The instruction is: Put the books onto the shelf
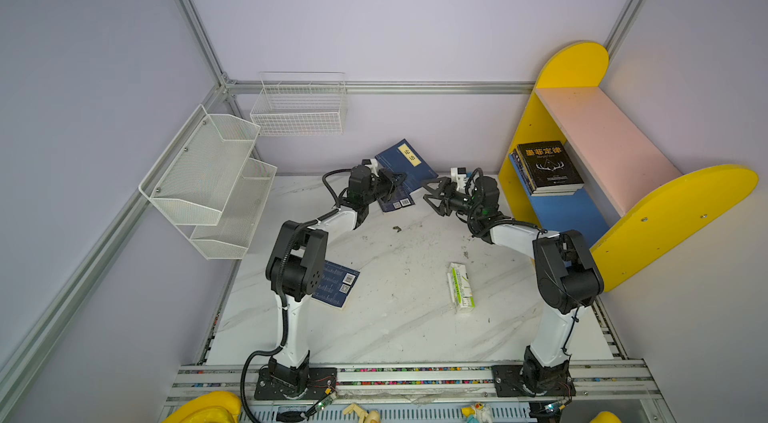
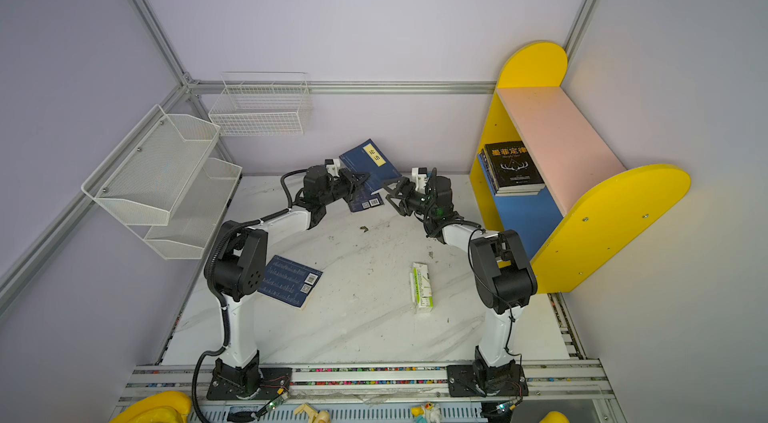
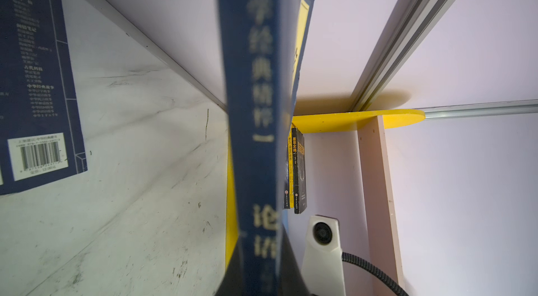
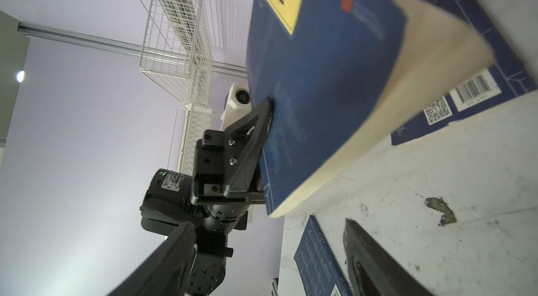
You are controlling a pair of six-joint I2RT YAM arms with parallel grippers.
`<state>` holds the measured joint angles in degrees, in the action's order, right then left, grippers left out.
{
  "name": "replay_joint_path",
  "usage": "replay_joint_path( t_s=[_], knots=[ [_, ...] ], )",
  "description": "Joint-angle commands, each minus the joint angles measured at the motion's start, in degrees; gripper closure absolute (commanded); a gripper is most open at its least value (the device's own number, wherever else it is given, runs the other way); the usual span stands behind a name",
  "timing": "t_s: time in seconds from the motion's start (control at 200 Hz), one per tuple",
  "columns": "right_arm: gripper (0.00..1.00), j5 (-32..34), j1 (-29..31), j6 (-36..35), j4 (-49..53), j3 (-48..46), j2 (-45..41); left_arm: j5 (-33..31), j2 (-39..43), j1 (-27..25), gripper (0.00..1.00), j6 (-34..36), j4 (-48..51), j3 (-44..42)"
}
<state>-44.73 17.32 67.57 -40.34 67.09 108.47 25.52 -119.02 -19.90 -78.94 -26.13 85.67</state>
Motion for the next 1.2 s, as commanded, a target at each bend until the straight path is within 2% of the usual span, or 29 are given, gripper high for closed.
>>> replay_joint_path(
  t_s=[0.0, 0.11, 0.23, 0.415, 0.59, 0.79, 0.9, 0.99, 1.195],
  knots=[
    [0.18, -1.4, -0.7, -0.6, 1.8, 1.8, 1.4, -1.5, 3.6, 0.2, 1.0, -1.1, -6.0, 2.3],
    [0.19, -1.8, -0.7, 1.2, -1.4, -0.7, 1.3, -1.5, 4.7, 0.3, 1.0, -2.3, -7.1, -0.1],
    [0.19, -2.5, -0.1, -0.3, 0.3, 2.0, 2.7, -2.3, 4.8, 0.3, 1.0, -3.2, -9.5, -1.9],
    [0.21, -2.3, 1.8, -0.6, -0.7, 6.5, 7.0, -2.0, 0.9, 0.0, 1.0, -6.7, -12.3, 2.3],
    [0.24, 1.1, 1.9, 3.7, -8.6, 6.6, 8.8, -3.2, 0.0, -0.2, 1.0, -7.6, -13.0, 2.6],
    [0.27, 1.9, 1.9, 8.4, -18.4, 5.9, 9.1, -4.4, -0.2, -0.4, 1.0, -8.2, -12.8, 1.6],
    [0.26, 1.1, 1.9, 8.2, -18.8, 5.2, 8.4, -5.8, -0.3, -0.2, 1.0, -8.9, -13.2, 1.1],
    [0.22, -0.4, 1.9, 8.0, -18.8, 4.3, 7.9, -6.0, -0.9, -0.1, 1.0, -10.0, -13.6, 1.6],
    [0.2, 1.7, 2.0, 6.3, -15.8, 6.0, 8.4, -5.7, -2.0, -0.7, 1.0, -10.8, -14.3, 3.1]
  ],
)
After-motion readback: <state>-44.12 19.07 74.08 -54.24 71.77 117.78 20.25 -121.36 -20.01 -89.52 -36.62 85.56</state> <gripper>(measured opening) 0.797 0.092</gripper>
